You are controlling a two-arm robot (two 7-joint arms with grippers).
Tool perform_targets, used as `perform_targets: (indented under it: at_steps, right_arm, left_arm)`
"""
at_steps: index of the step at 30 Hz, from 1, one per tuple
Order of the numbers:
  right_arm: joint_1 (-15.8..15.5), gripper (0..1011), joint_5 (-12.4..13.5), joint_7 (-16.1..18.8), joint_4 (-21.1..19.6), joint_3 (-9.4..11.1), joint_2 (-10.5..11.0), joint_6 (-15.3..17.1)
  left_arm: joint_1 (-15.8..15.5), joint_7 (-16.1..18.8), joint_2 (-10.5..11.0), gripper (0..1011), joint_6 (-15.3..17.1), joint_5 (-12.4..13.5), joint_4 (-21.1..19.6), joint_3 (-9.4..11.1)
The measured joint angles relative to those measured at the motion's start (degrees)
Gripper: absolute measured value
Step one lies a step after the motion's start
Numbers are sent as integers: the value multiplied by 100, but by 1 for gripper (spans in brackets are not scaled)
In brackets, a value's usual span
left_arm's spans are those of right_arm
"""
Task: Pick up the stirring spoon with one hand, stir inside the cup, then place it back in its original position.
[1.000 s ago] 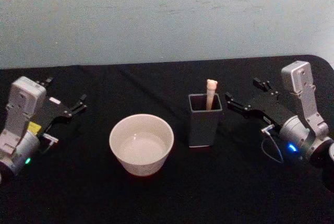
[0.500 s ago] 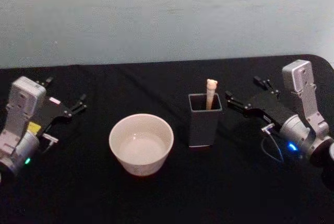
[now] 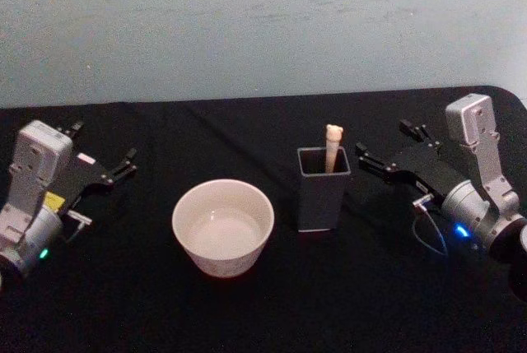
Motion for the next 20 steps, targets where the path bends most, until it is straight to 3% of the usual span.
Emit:
perform_targets:
  at_steps: [20]
  right_arm:
    - [0,1000,1,0,-2,0,0,-2]
  left_arm:
    - [0,0,0,1001,0,0,0,0]
